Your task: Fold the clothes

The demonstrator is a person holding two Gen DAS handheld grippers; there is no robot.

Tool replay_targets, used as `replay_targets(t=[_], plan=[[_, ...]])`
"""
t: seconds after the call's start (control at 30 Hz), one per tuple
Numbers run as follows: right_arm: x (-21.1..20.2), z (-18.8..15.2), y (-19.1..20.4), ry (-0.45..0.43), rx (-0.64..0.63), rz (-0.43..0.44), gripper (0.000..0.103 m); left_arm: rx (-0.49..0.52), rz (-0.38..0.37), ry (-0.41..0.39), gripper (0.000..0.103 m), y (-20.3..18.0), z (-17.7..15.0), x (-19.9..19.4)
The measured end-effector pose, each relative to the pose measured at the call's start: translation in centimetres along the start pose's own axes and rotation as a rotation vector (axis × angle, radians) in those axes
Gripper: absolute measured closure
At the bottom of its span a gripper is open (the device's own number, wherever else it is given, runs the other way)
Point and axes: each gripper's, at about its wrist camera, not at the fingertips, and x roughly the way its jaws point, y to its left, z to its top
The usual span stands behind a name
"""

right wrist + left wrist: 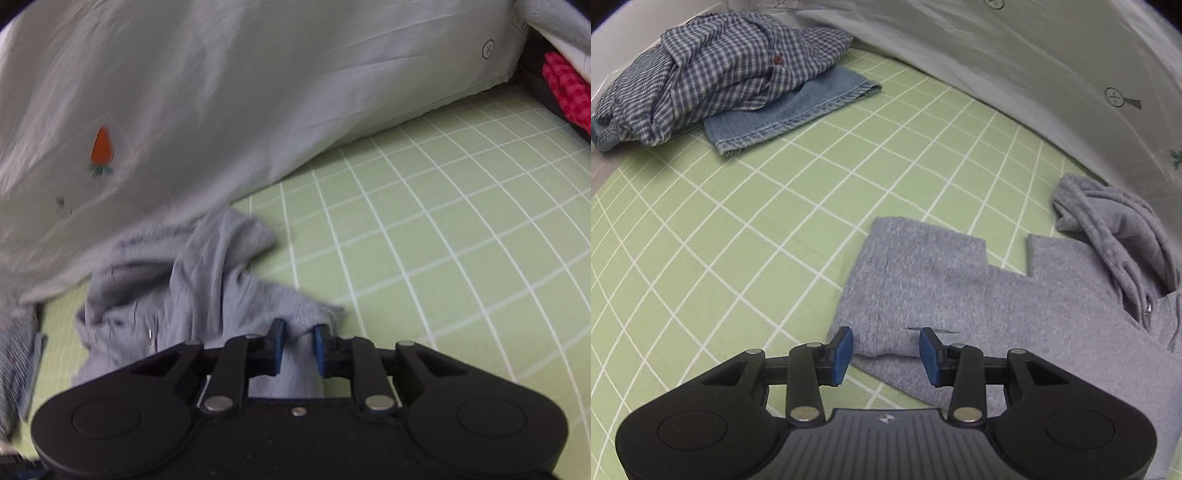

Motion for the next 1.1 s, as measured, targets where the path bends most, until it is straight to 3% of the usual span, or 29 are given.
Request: replay_targets(t=[0.13, 0.37, 0.6, 0.63, 0.7, 0.73, 0.77, 0.83, 1.1], plan=[[1.8, 1.9, -1.1, 0.012, 0.045, 0.050, 0.086, 0.005, 0.024, 0.007, 0.061, -0.3, 0.2, 0.2], [2.2, 2.1, -2.1, 0.025, 0.104, 0.097, 0.085, 0.033, 0.051, 0.012, 0.060, -0.9, 0.2, 0.5], [0.2, 1.6, 0.8, -0.007, -0.145, -0.019, 0.080, 0.016, 0.021, 0.013, 0.060, -0.4, 0.2, 0.1], [-0.4, 1.2, 1.3, -0.017, -0.169, -0.031, 0.073, 0.012, 0.018, 0.010, 0.060, -0.3, 0.2, 0.0], [-1.8, 0.1, 1.8, -0.041, -0.194, -0.054, 0.048, 0.007, 0.014, 0.003, 0.060, 0.0, 0.1, -0.2], [-2.7, -0.7, 2.3, -0.075, -0.199, -0.116, 0.020, 0.007, 0.011, 0.001, 0.060, 0.1, 0.1, -0.3], [-3.4, -1.4, 2.7, -0.112, -0.217, -0.170, 0.010, 0.007, 0.008, 0.000, 0.059, 0.2, 0.1, -0.3], [-4.6, -2.7, 3.2, -0.125, -0.276, -0.205, 0.011, 0.008, 0.003, -0.001, 0.059, 0.4, -0.1, -0.4], [-6.1, -8.7, 3.5, 0.059, -0.343, -0.231, 0.011, 0.050, -0.047, -0.020, 0.050, 0.0, -0.5, -0.9]])
